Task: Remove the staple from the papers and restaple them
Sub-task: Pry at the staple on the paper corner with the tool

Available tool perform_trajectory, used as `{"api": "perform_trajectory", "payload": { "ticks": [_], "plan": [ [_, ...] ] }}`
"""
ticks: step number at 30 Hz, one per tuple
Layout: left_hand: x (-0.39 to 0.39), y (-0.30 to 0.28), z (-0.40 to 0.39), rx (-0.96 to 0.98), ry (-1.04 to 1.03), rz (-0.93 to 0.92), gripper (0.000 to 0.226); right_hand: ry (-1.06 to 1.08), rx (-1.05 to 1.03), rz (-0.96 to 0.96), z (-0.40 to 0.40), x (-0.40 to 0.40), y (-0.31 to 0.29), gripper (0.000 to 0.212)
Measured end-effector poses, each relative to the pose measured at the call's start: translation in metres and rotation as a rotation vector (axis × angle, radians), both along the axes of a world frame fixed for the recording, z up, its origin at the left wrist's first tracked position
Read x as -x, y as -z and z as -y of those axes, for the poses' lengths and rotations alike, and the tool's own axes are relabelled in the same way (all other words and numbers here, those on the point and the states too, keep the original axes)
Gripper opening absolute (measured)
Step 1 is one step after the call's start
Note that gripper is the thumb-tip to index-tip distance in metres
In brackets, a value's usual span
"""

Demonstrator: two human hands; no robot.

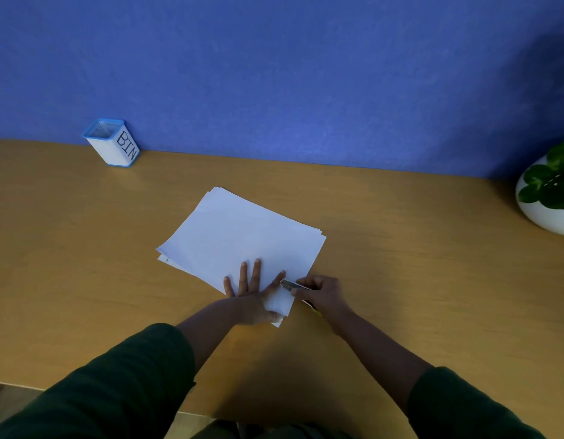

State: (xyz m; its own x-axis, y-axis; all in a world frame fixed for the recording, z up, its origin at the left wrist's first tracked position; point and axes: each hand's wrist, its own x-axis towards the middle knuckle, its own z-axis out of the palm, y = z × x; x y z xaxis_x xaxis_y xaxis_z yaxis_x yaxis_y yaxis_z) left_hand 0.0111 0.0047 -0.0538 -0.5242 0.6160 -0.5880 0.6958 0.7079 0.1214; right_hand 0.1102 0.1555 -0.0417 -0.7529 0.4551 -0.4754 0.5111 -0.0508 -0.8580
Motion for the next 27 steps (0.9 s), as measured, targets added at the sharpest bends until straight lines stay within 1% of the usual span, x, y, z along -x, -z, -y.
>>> {"api": "perform_trajectory", "payload": {
  "ticks": [3, 5, 8, 10, 12, 15, 17, 20, 23, 27],
  "plan": [
    [0.000, 0.000, 0.002, -0.033, 0.011, 0.007, 0.095, 0.042, 0.075, -0.028, 0.002, -0.004, -0.004, 0.018],
    [0.000, -0.001, 0.004, -0.049, 0.026, -0.001, 0.103, 0.114, 0.156, -0.046, 0.000, -0.010, -0.009, 0.014],
    [0.000, 0.000, 0.009, -0.067, 0.055, -0.072, 0.115, 0.230, 0.275, -0.038, -0.006, -0.021, -0.012, 0.018],
    [0.002, -0.004, 0.011, -0.097, 0.088, -0.116, 0.116, 0.276, 0.317, -0.032, -0.007, -0.025, -0.012, 0.020],
    [0.010, -0.012, 0.013, -0.155, 0.105, -0.137, 0.112, 0.291, 0.339, -0.024, -0.009, -0.026, -0.014, 0.022],
    [0.023, -0.029, 0.020, -0.232, 0.149, -0.158, 0.097, 0.313, 0.411, -0.038, -0.013, -0.027, -0.018, 0.024],
    [0.028, -0.037, 0.024, -0.232, 0.219, -0.146, 0.086, 0.356, 0.470, -0.058, -0.017, -0.029, -0.018, 0.023],
    [0.027, -0.047, 0.022, -0.216, 0.291, -0.121, 0.077, 0.399, 0.508, -0.086, -0.019, -0.035, -0.018, 0.016],
    [0.027, -0.054, 0.016, -0.189, 0.355, -0.145, 0.074, 0.408, 0.510, -0.088, -0.016, -0.040, -0.019, 0.017],
    [0.026, -0.056, 0.012, -0.117, 0.439, -0.185, 0.079, 0.423, 0.513, -0.097, -0.014, -0.047, -0.019, 0.012]
  ]
}}
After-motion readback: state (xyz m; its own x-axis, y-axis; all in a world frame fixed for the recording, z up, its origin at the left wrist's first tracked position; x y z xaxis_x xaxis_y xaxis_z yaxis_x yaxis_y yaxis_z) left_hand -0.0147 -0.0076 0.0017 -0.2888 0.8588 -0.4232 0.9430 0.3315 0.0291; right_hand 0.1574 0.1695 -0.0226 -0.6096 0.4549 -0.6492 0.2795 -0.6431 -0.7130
